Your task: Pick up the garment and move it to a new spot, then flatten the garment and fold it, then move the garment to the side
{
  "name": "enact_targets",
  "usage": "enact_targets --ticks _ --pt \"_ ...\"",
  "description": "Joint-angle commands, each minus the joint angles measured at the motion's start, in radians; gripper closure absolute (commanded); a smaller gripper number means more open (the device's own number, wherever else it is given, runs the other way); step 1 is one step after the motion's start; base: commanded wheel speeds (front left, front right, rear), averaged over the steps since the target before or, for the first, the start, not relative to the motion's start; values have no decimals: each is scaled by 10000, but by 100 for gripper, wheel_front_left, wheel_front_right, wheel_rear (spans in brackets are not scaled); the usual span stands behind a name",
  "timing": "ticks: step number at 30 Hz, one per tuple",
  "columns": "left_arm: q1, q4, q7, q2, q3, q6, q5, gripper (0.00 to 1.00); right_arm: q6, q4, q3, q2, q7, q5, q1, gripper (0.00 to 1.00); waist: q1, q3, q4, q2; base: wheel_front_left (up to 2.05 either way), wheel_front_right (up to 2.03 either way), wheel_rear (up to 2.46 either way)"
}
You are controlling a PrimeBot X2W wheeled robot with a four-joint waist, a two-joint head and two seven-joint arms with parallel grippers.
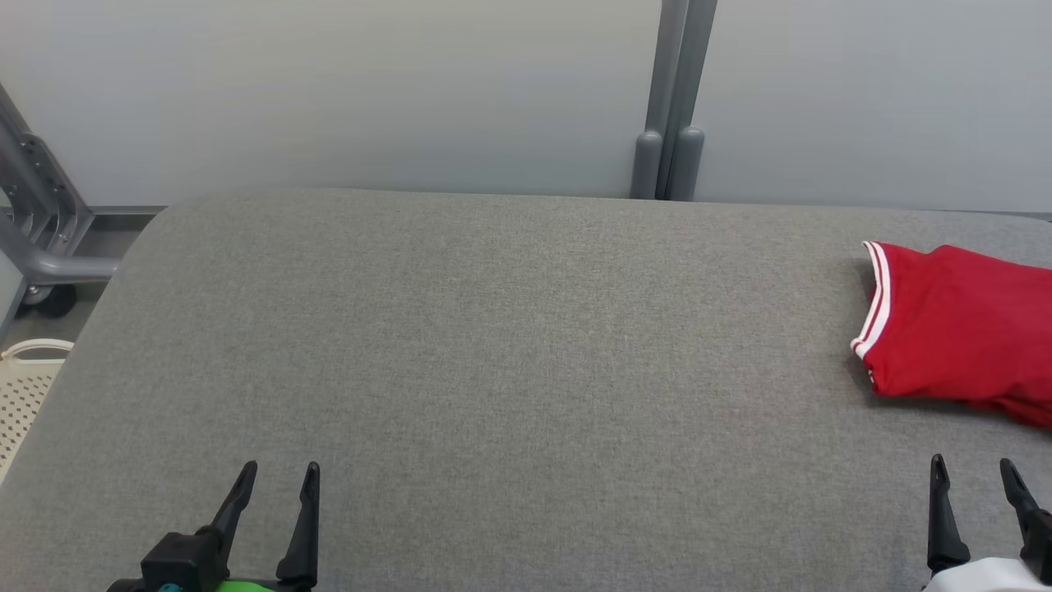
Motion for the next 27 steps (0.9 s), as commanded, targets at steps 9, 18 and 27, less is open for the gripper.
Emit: enact_targets --ticks 9,18,27 --pt "17 183 34 -100 -18 0 -21 100 0 178 4 57 17 42 -16 100 0 25 -95 0 0 0 0" --pt "-111 448 365 -310 149 -13 -1078 100 0 565 84 195 456 1332 -280 100 0 48 -159 4 0 0 0" --pt "-322 361 782 -453 473 -32 -2566 100 0 466 403 151 814 3231 -505 100 0 83 -251 10 0 0 0"
